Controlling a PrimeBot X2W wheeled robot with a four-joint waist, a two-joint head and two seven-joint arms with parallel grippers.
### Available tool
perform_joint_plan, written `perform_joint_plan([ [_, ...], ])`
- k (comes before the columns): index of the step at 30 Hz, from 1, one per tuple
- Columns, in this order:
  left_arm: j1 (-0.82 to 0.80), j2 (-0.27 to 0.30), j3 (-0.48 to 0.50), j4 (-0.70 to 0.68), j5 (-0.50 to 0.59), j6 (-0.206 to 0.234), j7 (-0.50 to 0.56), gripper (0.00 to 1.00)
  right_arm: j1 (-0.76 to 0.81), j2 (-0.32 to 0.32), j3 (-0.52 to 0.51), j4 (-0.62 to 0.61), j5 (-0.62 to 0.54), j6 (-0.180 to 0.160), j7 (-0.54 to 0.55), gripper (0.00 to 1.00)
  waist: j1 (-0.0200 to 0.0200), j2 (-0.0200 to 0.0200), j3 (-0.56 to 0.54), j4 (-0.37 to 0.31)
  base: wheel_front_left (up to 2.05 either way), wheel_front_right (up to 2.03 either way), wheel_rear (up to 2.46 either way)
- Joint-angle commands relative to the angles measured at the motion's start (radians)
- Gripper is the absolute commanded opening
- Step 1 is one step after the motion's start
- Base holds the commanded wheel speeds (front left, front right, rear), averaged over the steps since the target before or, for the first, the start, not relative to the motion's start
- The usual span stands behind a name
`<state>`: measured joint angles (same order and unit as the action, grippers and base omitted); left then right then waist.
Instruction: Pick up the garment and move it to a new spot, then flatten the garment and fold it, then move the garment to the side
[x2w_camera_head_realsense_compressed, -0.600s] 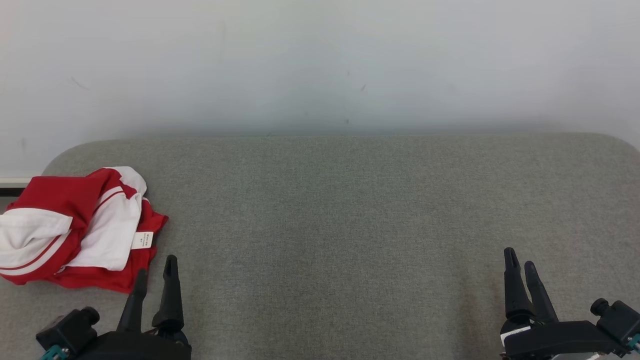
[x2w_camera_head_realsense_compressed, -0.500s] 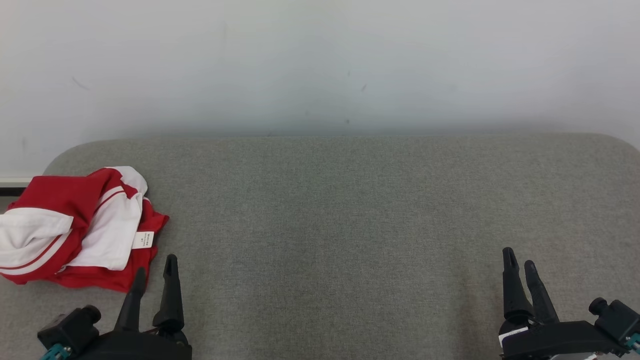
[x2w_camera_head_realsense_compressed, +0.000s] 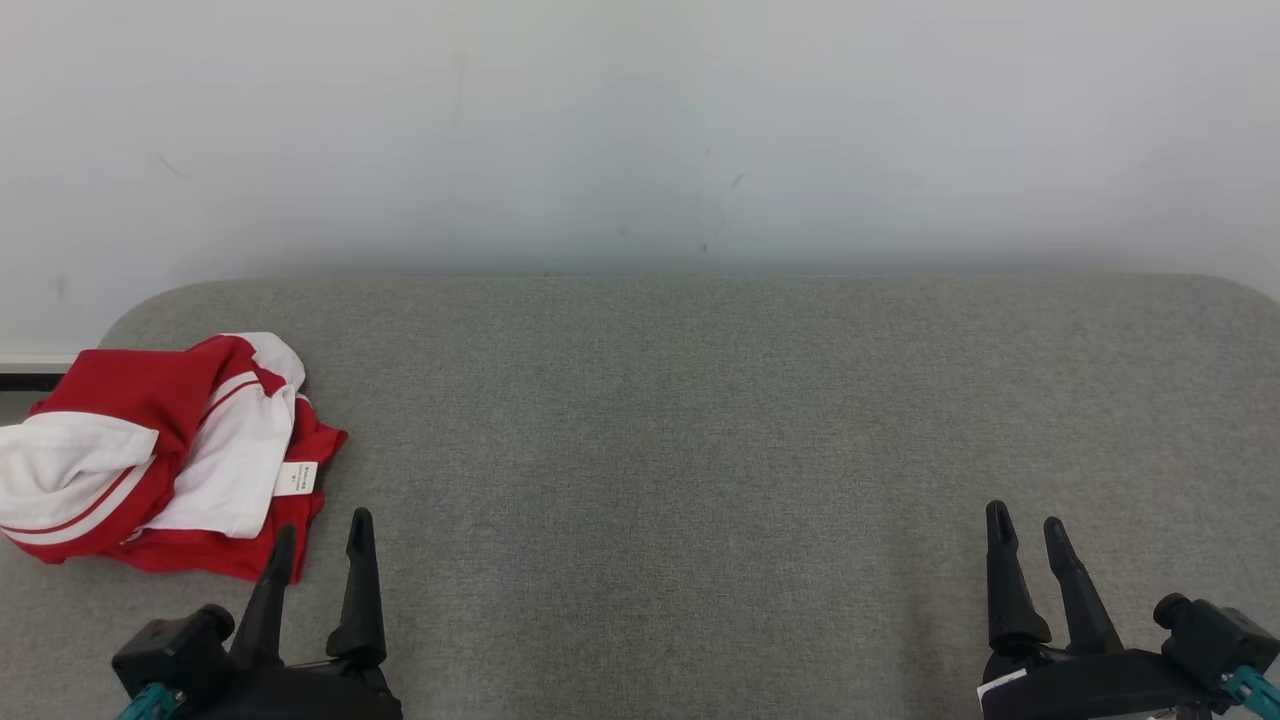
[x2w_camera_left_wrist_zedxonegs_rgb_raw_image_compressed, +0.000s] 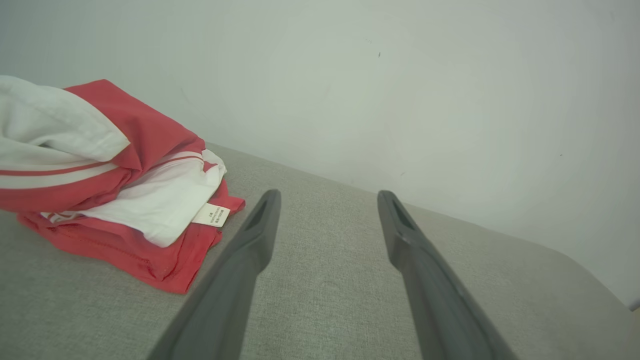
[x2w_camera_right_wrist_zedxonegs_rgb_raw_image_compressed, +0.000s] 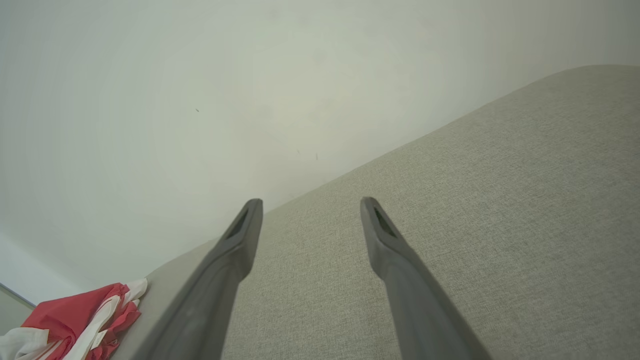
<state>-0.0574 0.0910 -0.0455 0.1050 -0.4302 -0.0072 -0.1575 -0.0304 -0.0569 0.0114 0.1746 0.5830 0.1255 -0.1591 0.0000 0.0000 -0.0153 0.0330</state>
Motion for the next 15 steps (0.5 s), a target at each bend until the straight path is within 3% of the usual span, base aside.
perform_joint_plan([
  [1,-0.001,0.007,-0.002,-0.011,0.02,0.006,-0.009,1.0,0.0,-0.008,0.003,-0.008,-0.026,0.005,-0.007,1.0,0.0,0.0,0.0,0.001,0.0,0.0,0.0],
  [15,0.008,0.023,-0.016,-0.006,0.139,0.027,-0.041,1.0,0.006,-0.007,0.007,-0.012,-0.178,0.006,-0.04,1.0,0.0,0.0,-0.002,0.006,0.0,0.0,0.0],
])
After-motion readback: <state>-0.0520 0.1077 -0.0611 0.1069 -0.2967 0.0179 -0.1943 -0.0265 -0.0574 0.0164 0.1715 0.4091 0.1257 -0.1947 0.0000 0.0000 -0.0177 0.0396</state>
